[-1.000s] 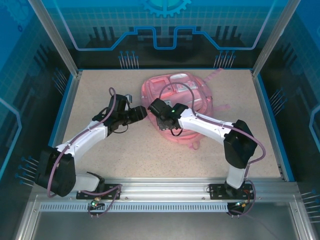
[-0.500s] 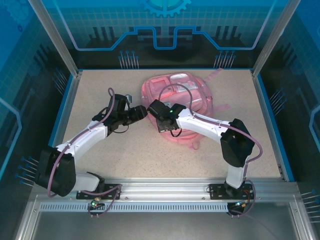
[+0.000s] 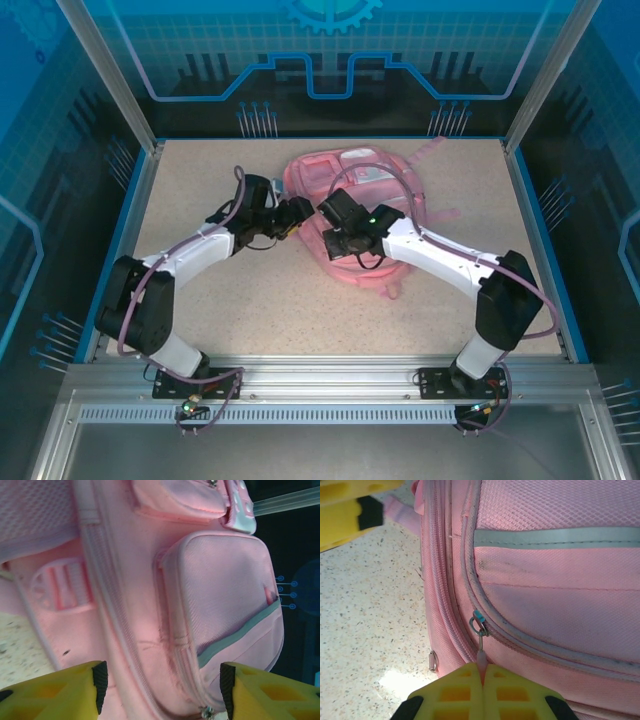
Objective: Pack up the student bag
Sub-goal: Zip the student bag at the top-center of the table.
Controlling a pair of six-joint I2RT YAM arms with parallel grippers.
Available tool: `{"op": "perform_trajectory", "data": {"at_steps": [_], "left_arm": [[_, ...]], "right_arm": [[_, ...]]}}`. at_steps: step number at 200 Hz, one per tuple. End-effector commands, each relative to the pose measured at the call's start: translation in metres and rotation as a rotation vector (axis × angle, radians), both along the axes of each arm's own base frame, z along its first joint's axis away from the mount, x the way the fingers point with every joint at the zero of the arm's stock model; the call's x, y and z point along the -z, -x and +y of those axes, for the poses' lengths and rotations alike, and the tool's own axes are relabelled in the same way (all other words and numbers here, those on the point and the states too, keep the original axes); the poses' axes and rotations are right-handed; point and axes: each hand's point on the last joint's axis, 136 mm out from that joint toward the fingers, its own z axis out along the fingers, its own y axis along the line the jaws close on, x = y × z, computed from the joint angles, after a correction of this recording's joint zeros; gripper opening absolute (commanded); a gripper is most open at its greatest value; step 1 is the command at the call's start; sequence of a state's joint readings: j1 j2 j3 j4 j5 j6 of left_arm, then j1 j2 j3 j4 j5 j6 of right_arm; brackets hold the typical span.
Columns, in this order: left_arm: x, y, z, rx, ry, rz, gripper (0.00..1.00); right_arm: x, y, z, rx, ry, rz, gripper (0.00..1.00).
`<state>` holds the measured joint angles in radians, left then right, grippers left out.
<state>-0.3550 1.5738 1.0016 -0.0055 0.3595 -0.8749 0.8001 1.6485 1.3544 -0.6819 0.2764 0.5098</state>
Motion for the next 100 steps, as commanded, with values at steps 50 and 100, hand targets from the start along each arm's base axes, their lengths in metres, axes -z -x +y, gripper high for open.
{"op": "perform_trajectory", "data": {"at_steps": [50,100], "left_arm": [[0.004,-0.016,-0.046,0.073,0.104,0.057,0.57],[0.021,-0.023,-0.053,0.062,0.102,0.091,0.21]], "right_arm": [[-0.001,0.003,0.008,-0.049,-0.067,0.02,0.0],[0.005,0.005,-0.005,-0.025,0.013,0.001,0.0]]}}
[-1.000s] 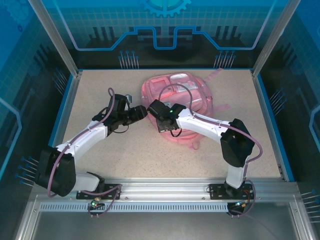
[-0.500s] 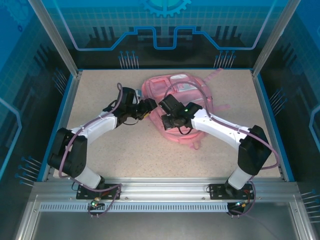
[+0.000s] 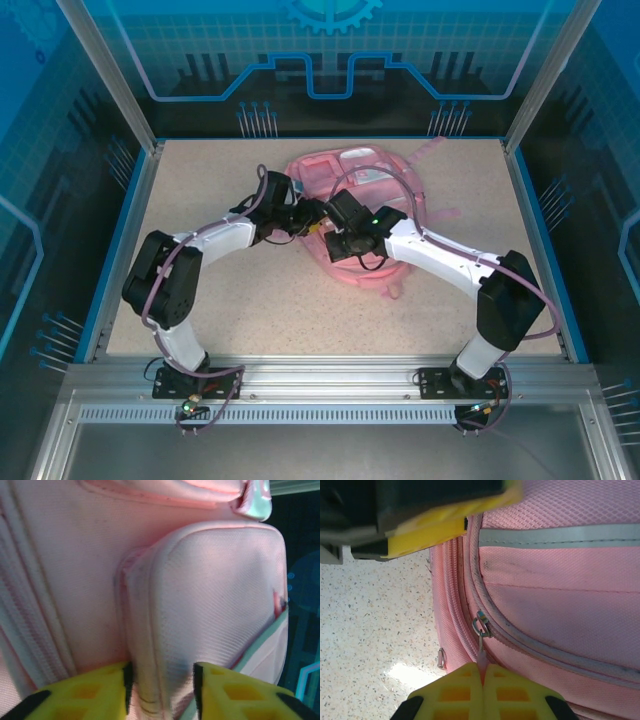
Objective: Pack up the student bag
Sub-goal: Zip the student bag at the top-center of the table.
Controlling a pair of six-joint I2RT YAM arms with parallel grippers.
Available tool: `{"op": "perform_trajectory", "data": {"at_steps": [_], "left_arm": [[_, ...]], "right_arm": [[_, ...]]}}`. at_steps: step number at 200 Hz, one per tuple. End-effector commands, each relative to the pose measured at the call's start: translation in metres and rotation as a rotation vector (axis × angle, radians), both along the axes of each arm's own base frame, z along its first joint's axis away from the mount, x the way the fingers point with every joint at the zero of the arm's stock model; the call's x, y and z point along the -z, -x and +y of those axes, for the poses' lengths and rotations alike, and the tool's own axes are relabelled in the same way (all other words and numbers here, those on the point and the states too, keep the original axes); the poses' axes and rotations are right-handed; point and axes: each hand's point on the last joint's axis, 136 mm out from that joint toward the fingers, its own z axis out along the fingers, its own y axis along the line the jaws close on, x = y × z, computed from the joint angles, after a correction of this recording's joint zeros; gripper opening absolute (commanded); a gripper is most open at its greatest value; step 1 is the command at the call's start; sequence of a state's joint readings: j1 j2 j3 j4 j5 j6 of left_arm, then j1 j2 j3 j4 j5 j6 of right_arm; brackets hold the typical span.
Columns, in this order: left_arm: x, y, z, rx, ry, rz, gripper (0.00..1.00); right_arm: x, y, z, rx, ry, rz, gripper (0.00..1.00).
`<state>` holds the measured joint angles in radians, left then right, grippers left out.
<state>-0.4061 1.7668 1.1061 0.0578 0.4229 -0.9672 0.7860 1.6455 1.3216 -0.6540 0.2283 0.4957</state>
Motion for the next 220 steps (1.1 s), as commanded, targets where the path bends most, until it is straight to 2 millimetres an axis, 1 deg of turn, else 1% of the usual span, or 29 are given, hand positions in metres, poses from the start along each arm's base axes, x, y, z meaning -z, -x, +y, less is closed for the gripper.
{"op": "perform_trajectory", "data": {"at_steps": [1,16,27,38,54,71,91,106,116,123,133,144,150,154,161,170,182,199,220], "left_arm": [[-0.006,-0.006,-0.01,0.011,0.031,-0.01,0.2],[-0.006,-0.011,-0.006,-0.006,0.008,-0.024,0.0],[-0.004,-0.013,-0.001,-0.02,-0.019,-0.026,0.0],[-0.003,-0.015,0.005,-0.029,-0.033,-0.032,0.0],[-0.002,-0.016,0.013,-0.033,-0.051,-0.037,0.0],[-0.003,-0.015,0.021,-0.036,-0.066,-0.043,0.0],[-0.005,-0.016,0.035,-0.051,-0.081,-0.053,0.0],[-0.009,-0.017,0.05,-0.068,-0.093,-0.061,0.0],[-0.01,-0.017,0.061,-0.079,-0.11,-0.065,0.0],[-0.012,-0.016,0.069,-0.092,-0.119,-0.066,0.0],[-0.015,-0.013,0.082,-0.11,-0.136,-0.07,0.17],[-0.018,-0.008,0.096,-0.135,-0.158,-0.074,0.3],[-0.02,-0.005,0.105,-0.151,-0.171,-0.076,0.39],[-0.021,-0.002,0.11,-0.162,-0.179,-0.077,0.44],[-0.021,0.003,0.119,-0.18,-0.19,-0.069,0.49],[-0.024,0.011,0.128,-0.199,-0.192,-0.067,0.51],[-0.025,0.021,0.133,-0.21,-0.19,-0.052,0.54],[-0.028,0.035,0.128,-0.209,-0.132,-0.03,0.56],[-0.031,0.045,0.12,-0.228,-0.035,-0.003,0.57]], "right_arm": [[-0.003,0.002,-0.007,-0.001,0.039,-0.028,0.0],[0.0,0.004,-0.023,0.024,0.122,-0.043,0.0],[0.002,0.007,-0.039,0.05,0.186,-0.055,0.0],[0.001,0.009,-0.059,0.08,0.263,-0.078,0.0],[-0.004,0.011,-0.09,0.125,0.372,-0.114,0.0],[-0.007,0.007,-0.118,0.177,0.446,-0.133,0.0],[-0.011,-0.003,-0.142,0.238,0.483,-0.153,0.0],[-0.015,-0.016,-0.148,0.259,0.469,-0.167,0.0],[-0.016,-0.024,-0.142,0.245,0.426,-0.169,0.0],[-0.018,-0.028,-0.131,0.214,0.387,-0.174,0.0],[-0.02,-0.032,-0.11,0.145,0.318,-0.178,0.0],[-0.021,-0.033,-0.084,0.063,0.236,-0.174,0.0],[-0.022,-0.033,-0.069,0.022,0.19,-0.177,0.0],[-0.023,-0.032,-0.059,-0.011,0.155,-0.173,0.0],[-0.024,-0.029,-0.042,-0.058,0.101,-0.171,0.0],[-0.026,-0.026,-0.022,-0.114,0.036,-0.164,0.0],[-0.027,-0.022,0.001,-0.173,-0.038,-0.15,0.0],[-0.031,-0.017,0.029,-0.232,-0.141,-0.127,0.0],[-0.036,-0.011,0.058,-0.3,-0.238,-0.113,0.0]]}}
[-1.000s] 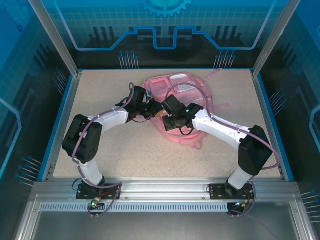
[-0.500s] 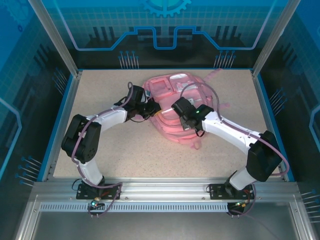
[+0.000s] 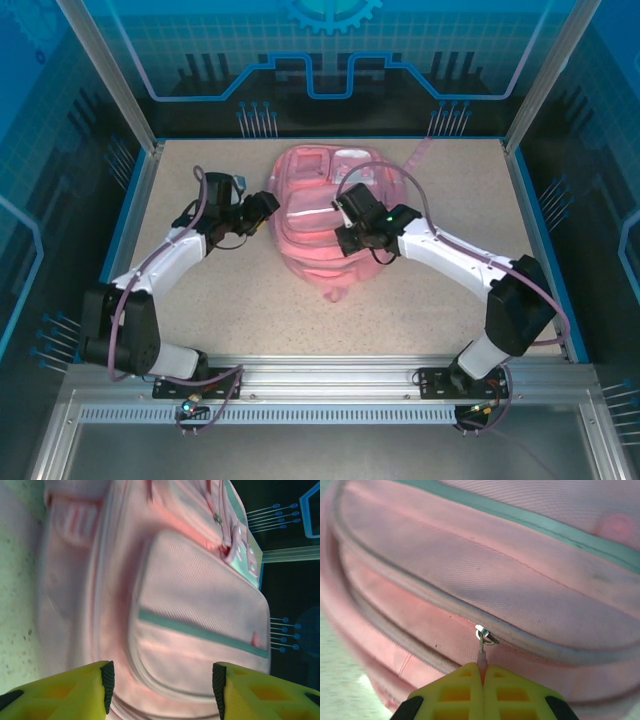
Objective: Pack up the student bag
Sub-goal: Zip the student bag at the top-center of the table.
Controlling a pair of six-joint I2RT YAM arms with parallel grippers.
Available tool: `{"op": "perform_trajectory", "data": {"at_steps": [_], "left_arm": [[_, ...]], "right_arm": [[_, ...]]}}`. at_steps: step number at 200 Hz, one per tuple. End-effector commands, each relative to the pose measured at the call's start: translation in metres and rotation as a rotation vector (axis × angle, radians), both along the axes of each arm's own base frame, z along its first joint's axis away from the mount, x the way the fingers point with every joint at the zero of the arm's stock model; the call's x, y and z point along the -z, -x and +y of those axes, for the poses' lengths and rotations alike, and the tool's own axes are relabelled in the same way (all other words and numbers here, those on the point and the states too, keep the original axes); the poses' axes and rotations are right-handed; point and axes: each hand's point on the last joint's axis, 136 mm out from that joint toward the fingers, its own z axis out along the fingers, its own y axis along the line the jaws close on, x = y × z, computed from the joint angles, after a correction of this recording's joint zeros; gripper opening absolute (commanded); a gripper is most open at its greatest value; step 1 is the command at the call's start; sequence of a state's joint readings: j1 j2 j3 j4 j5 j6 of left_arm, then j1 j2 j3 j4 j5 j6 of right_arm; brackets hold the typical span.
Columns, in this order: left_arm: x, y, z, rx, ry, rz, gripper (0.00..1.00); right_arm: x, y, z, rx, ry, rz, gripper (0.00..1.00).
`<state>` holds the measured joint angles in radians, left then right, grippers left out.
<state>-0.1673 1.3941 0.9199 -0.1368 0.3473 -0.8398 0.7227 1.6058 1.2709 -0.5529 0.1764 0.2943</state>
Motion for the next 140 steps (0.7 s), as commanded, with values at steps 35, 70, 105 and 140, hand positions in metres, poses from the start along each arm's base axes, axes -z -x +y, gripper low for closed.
{"op": "perform_trajectory", "data": {"at_steps": [35,70,105,140], "left_arm": [[0.008,0.019,-0.024,-0.008,0.157,0.082,0.58],[0.006,0.006,-0.041,0.014,0.177,0.071,0.53],[0.017,-0.003,-0.046,0.008,0.144,0.09,0.44],[0.028,-0.009,-0.038,-0.036,0.089,0.093,0.09]], "right_arm": [[-0.034,0.01,0.095,-0.235,-0.3,0.006,0.0],[-0.031,0.013,0.099,-0.244,-0.301,0.014,0.0],[-0.028,0.017,0.096,-0.249,-0.286,0.014,0.0],[-0.018,0.012,0.069,-0.187,-0.15,-0.028,0.0]]}}
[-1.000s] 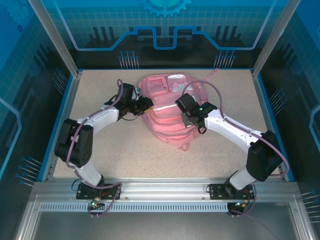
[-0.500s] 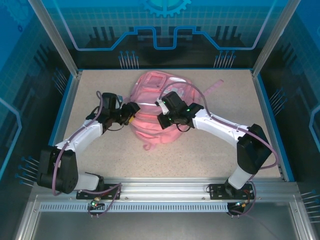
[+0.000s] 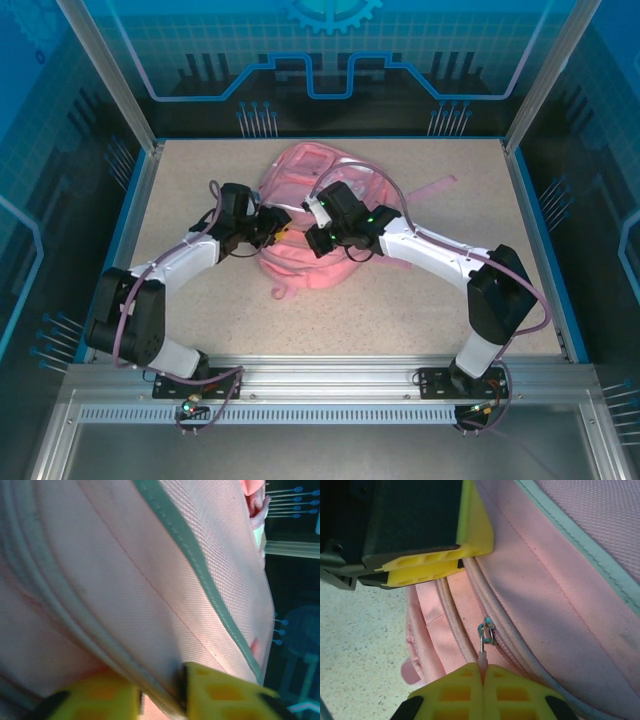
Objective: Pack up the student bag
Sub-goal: Zip the student bag at the top-center of the table.
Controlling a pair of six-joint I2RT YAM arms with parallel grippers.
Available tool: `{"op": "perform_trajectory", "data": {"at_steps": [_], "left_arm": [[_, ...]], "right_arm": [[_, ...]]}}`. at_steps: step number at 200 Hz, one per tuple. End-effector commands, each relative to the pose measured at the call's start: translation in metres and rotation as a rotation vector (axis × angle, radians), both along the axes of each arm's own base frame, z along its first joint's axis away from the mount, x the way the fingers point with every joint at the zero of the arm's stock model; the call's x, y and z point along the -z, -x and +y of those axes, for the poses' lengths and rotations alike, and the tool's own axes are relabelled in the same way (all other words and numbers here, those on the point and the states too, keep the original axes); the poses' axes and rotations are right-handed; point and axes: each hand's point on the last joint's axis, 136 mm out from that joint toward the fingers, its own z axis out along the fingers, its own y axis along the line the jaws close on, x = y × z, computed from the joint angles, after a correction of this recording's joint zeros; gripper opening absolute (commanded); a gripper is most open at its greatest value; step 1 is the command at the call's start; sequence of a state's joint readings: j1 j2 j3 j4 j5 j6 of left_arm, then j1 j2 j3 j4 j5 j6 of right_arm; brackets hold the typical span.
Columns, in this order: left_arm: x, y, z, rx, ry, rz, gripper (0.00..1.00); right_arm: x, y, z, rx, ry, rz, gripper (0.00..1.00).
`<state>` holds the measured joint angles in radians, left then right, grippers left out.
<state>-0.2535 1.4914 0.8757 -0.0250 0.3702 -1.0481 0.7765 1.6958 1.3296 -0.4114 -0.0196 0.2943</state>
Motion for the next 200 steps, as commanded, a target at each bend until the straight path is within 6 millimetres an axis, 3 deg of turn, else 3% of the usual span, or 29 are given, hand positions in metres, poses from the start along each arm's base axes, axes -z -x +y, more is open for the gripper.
{"op": "perform_trajectory", "data": {"at_steps": [1,8,39,70,113,142,184,194,200], "left_arm": [[-0.007,-0.014,0.0,-0.018,-0.044,-0.054,0.08],[-0.006,-0.013,0.003,-0.023,-0.062,-0.057,0.0],[-0.008,-0.008,0.009,-0.018,-0.114,-0.067,0.0],[-0.008,-0.001,0.013,-0.01,-0.137,-0.068,0.0],[-0.006,0.01,0.015,0.009,-0.146,-0.058,0.0],[-0.002,0.014,0.015,0.015,-0.145,-0.047,0.0],[-0.008,0.013,0.008,0.057,-0.123,-0.067,0.0],[-0.012,0.013,0.006,0.075,-0.128,-0.076,0.23],[-0.015,0.013,0.007,0.079,-0.138,-0.084,0.38]], "right_arm": [[-0.011,0.004,-0.004,-0.004,0.042,-0.061,0.0],[-0.007,0.002,-0.016,0.024,0.093,-0.083,0.0],[0.004,-0.009,-0.082,0.167,0.295,-0.13,0.0],[0.006,-0.027,-0.124,0.272,0.385,-0.148,0.0],[-0.004,-0.064,-0.152,0.386,0.447,-0.195,0.0],[-0.011,-0.076,-0.172,0.471,0.467,-0.218,0.0],[-0.007,-0.083,-0.155,0.402,0.318,-0.175,0.0],[-0.007,-0.083,-0.149,0.382,0.269,-0.152,0.0],[-0.009,-0.082,-0.147,0.379,0.245,-0.146,0.09]]}}
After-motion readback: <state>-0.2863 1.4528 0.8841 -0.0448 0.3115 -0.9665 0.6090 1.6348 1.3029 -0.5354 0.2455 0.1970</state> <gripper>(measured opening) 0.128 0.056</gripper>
